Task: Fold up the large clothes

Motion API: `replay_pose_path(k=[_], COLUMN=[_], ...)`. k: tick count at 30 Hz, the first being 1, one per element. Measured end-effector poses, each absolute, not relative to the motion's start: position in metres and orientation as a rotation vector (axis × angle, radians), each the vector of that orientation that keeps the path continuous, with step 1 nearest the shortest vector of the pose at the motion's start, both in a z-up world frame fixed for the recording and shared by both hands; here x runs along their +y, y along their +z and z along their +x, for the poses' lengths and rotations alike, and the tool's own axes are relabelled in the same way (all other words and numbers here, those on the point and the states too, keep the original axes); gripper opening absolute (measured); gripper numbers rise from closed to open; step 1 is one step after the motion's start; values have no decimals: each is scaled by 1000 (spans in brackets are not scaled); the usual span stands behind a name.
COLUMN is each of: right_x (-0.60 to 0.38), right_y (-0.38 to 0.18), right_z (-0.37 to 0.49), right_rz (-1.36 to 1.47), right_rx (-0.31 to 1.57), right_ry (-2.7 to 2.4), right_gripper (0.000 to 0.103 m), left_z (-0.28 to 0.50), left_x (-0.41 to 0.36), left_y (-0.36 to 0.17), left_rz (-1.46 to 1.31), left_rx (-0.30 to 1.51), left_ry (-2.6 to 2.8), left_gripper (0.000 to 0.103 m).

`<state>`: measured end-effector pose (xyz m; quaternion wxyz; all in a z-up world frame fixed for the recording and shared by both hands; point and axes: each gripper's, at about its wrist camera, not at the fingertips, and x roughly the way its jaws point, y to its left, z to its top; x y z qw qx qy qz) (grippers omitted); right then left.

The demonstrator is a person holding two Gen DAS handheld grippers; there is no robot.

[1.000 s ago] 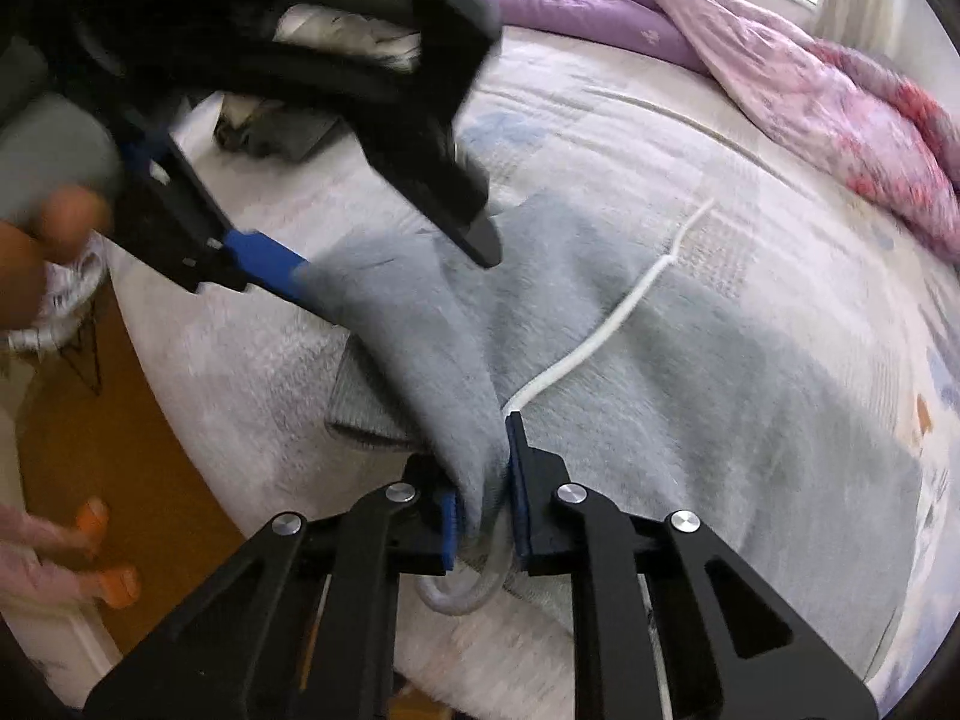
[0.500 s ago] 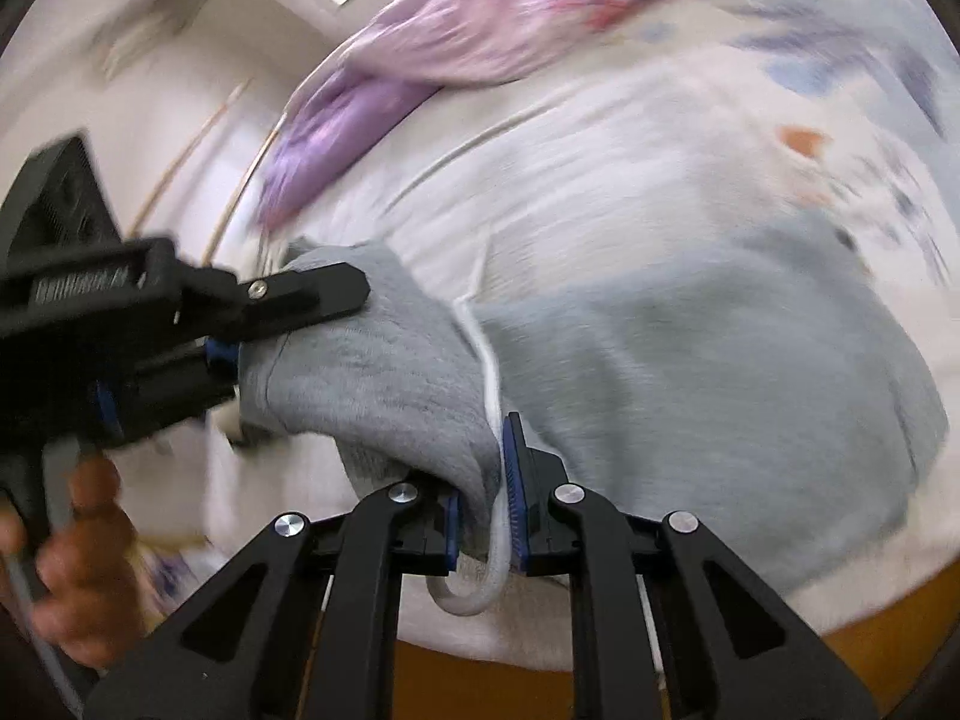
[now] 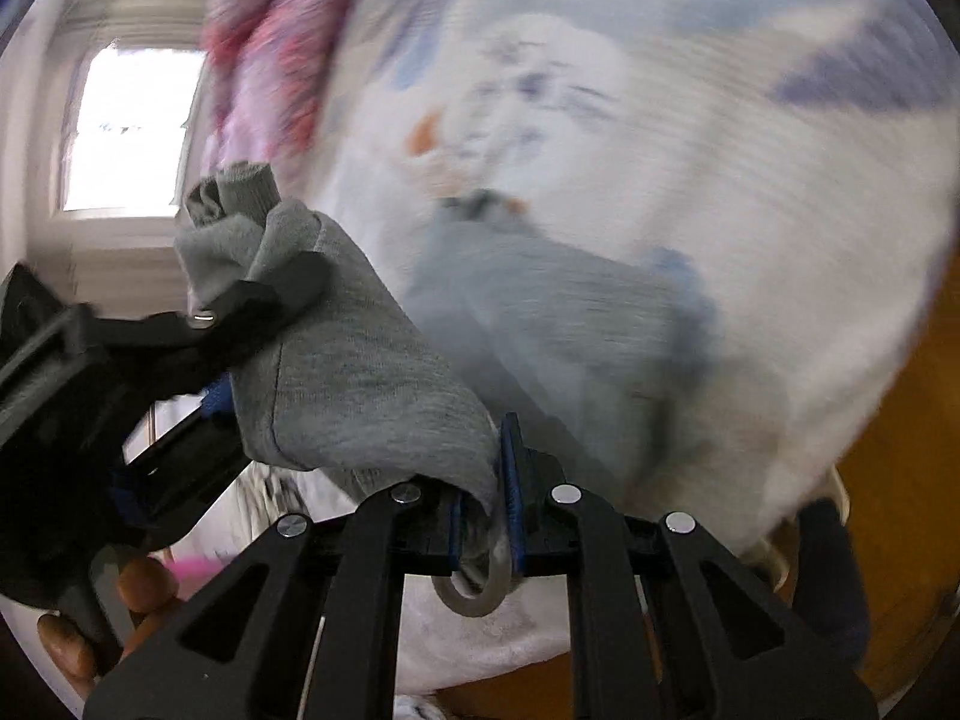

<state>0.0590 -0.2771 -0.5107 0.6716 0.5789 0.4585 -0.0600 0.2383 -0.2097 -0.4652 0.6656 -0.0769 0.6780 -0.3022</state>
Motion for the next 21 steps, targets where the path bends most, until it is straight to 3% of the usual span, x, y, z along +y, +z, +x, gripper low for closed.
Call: replay_pose_path(k=[1, 2, 6, 10, 14, 21], right_x=[-280, -284, -297, -304, -318, -316], right_y=[-521, -529, -546, -540, -516, -442], right_z=[55, 51, 55, 68, 66, 117], right_rz=[1321, 1346, 1365, 1339, 1209, 825], right_rx=[1059, 1072, 1121, 1215, 1298, 1187], right_ry=[-161, -176, -183, -147, -183, -58], right_gripper=[10, 10, 10, 17, 23, 23], left_z=[238, 239, 241, 247, 254, 259], left_x=[-209, -210, -171, -119, -79, -86], left_y=[-466, -464, -447, -457, -492, -495], left_rz=[-201, -218, -326, -241, -291, -249], left_rx=[1534, 1526, 1437, 1406, 1498, 1470], left_ry=[-687, -682, -654, -424, -285, -249], left_gripper=[46, 54, 65, 65, 65, 65])
